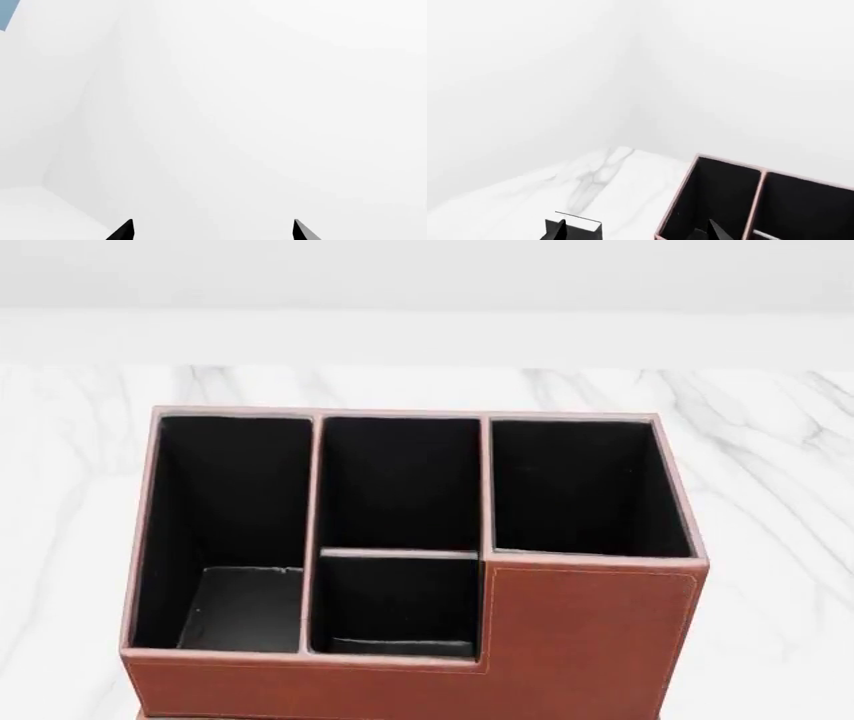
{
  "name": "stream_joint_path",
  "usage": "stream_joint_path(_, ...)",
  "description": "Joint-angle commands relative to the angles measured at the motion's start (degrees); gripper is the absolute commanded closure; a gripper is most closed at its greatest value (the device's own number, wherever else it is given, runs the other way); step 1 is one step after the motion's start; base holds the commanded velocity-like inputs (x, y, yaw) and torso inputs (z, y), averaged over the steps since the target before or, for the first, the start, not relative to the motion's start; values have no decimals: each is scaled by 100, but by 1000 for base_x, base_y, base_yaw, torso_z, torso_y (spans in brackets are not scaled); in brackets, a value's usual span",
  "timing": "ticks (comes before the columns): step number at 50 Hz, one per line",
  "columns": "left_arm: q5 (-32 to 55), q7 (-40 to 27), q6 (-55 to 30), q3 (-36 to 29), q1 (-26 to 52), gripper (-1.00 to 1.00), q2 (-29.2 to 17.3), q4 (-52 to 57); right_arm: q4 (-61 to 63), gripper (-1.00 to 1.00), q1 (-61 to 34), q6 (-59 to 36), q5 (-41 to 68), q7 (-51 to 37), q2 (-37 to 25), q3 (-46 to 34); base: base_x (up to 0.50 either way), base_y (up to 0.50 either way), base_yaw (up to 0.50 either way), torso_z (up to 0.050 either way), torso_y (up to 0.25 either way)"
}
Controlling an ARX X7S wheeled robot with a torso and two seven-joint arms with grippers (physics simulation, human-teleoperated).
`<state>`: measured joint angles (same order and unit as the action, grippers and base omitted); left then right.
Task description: Pick up the yellow and white mug and place it to the right of the caddy.
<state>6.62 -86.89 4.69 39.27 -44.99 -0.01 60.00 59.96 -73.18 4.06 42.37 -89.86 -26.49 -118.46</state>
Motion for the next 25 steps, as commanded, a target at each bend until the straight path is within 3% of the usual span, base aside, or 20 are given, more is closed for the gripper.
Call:
stream_joint_path(1,-2,-2,3,-15,0,-100,0,0,2,-100,32,-166,67,-7,194,-134,0,0,0,0,0)
stream_joint_path(25,0,4,-12,-19,0,-100,0,0,-114,-100,444,-208,334,202,-222,205,0,0,0,0,0)
